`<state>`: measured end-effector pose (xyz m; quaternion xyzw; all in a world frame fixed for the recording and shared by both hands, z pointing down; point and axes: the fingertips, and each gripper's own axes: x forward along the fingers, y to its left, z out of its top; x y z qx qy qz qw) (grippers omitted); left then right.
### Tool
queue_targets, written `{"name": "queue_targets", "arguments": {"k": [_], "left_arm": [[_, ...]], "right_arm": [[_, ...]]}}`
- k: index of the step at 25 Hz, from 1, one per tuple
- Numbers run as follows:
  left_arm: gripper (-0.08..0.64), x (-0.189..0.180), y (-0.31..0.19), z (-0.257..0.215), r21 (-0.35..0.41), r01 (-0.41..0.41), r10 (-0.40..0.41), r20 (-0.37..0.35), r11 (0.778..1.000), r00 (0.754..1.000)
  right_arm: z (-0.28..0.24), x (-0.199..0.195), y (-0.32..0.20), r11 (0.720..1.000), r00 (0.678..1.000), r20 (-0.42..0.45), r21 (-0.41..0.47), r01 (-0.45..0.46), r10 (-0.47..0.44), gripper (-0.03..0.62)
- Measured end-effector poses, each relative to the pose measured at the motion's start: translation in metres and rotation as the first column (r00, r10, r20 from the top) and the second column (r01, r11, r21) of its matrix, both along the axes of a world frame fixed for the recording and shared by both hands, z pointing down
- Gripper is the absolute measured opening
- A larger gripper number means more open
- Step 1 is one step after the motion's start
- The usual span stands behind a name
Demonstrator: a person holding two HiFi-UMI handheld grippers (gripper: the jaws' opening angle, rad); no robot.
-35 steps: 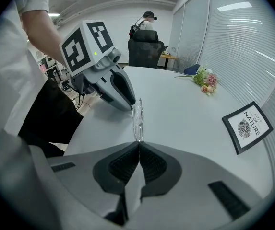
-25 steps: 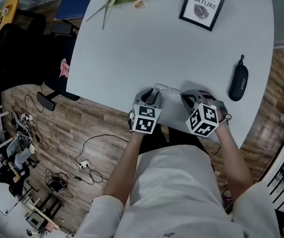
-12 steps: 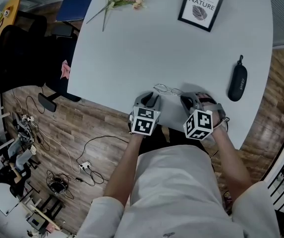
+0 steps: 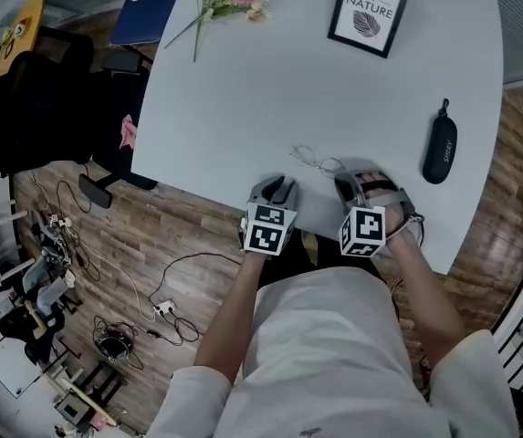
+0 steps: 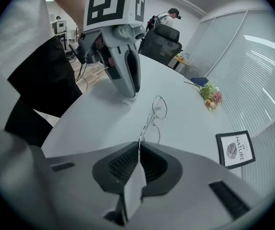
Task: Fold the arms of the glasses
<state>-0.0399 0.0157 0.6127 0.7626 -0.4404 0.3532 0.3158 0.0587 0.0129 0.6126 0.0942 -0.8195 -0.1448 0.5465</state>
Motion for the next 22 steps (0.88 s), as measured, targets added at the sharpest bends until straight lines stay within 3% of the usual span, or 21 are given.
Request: {"name": "queue_targets", "arguments": {"k": [6,13,22], "left_arm": [[0.107,-0.001,0.006,-0.006,0.009,-0.010,0.010,-0.006,1.000,1.000],[0.107,-0.005,0.009,-0.008,0.008,-0.076,0.077,-0.027,0.997,0.997],[0.106,-0.013,0.012,-0.025,0.039,-0.212,0.214,-0.078,0.977,0.974]], "right_arm": [[0.001,0.000,0.001,0.998,0.998,0.023,-0.019,-0.062,0.062,0.043],[-0.008,0.003,-0.001,0.982,0.982,0.042,-0.025,-0.185,0.186,0.037],[-0.033,-0.001,0.003,0.903,0.898,0.092,-0.027,-0.429,0.429,0.023]]}}
